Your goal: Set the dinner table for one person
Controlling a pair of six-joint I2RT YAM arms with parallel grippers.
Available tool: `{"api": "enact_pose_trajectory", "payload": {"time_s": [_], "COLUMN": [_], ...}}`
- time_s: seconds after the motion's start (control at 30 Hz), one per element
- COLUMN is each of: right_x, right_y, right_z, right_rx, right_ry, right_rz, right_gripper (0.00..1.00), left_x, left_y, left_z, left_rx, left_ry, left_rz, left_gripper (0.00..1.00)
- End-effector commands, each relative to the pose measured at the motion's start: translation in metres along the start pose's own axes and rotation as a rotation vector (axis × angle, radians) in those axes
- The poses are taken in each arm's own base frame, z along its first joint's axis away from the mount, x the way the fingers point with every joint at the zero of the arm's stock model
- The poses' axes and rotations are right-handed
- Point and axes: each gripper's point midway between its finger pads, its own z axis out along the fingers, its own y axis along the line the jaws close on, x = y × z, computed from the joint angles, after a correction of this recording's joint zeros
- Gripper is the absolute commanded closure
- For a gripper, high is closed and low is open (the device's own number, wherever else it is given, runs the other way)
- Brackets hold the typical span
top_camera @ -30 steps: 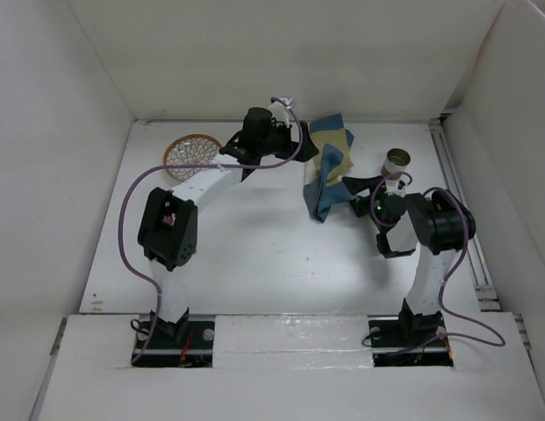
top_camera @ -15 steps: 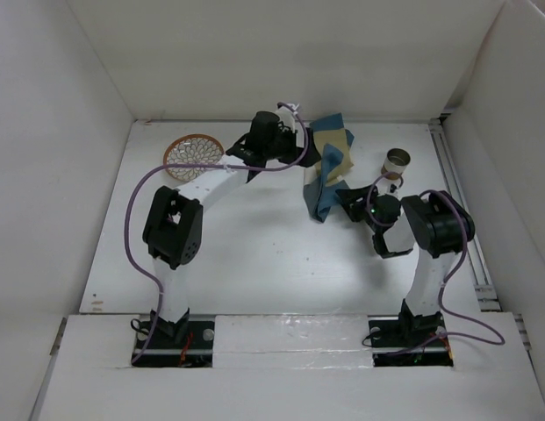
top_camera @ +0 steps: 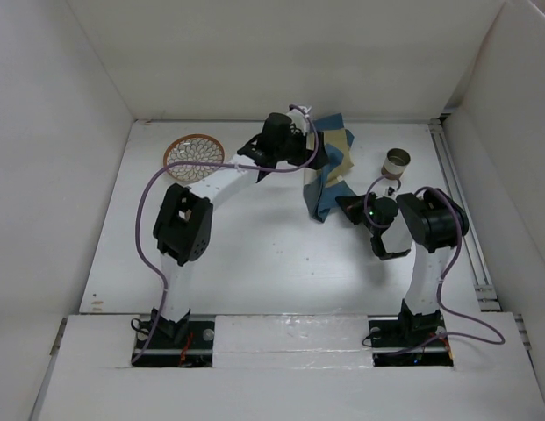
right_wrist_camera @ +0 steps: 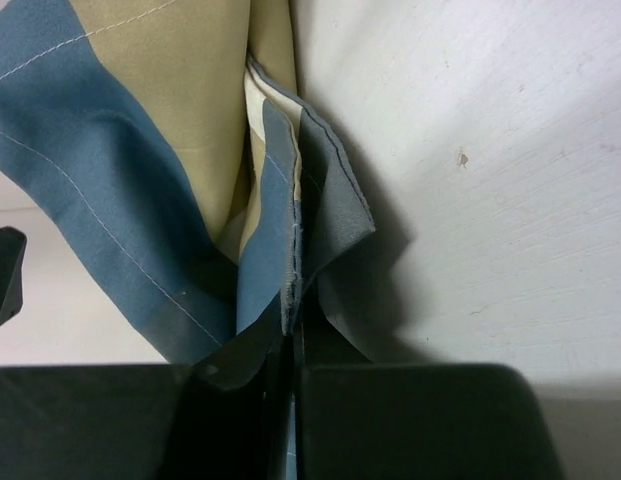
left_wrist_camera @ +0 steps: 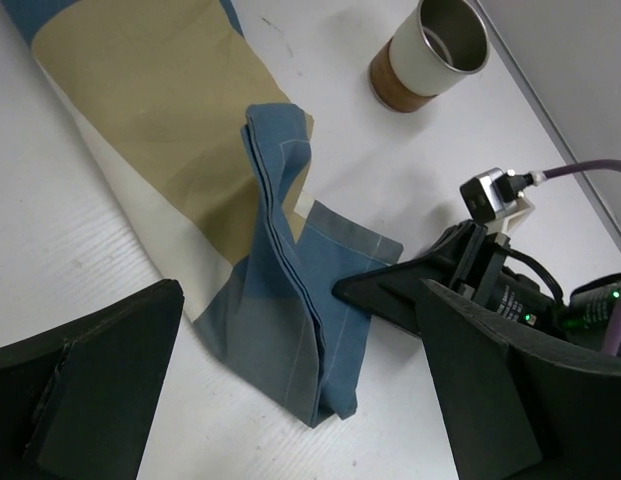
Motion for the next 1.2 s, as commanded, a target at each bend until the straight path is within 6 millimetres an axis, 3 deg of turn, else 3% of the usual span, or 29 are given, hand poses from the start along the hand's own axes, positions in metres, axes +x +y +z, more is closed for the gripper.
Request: {"api": "enact_pose_trajectory", "payload": {"time_s": [0.0,0.5,0.73,0.87,0.9,0.97,1.0,1.07,1.17], "right_x": [0.005,0.006,0.005,0.005,0.009,0.009,0.008,0.011,0.011], "right_y": [-0.003,-0.004,-0.008,-0.006,-0.005,-0.005,-0.003,-0.006,0.000], "right_z": [0.002,0.006,0.005,0.006,0.006,0.006,0.006,0.004,0.002], "right_rx": [-0.001,0.008,0.029,0.015,0.013,0.013,0.004,0.010,-0.017], "right_ry": [0.005,0.017,0.015,0.010,0.018,0.019,0.016,0.027,0.028], "right_rz": [-0.016,-0.043,-0.049,-0.051,-0.053,-0.053,-0.055,-0.053,-0.058], "right_gripper": [0.98,1.00,1.00,1.00,1.00,1.00,1.00,1.00,1.00], "left_x": [-0.026,-0.010,-0.007,0.001,0.001,0.000,-0.002,-0.009,-0.014], "left_y": [-0.003,0.003,0.008,0.013,0.013,0.013,0.013,0.010,0.006], "left_z": [-0.001,0.037,0.052,0.063,0.063,0.066,0.067,0.067,0.066], "left_rx": [-0.007,0.026,0.024,0.022,0.022,0.026,0.030,0.040,0.048], "left_ry": [-0.053,-0.014,-0.009,-0.003,-0.003,-0.014,-0.023,-0.048,-0.067], "left_rz": [0.027,0.013,-0.016,-0.039,-0.039,-0.056,-0.053,-0.055,-0.076], "left_gripper": [0.00,0.00,0.06,0.20,0.32,0.37,0.53,0.64,0.94]}}
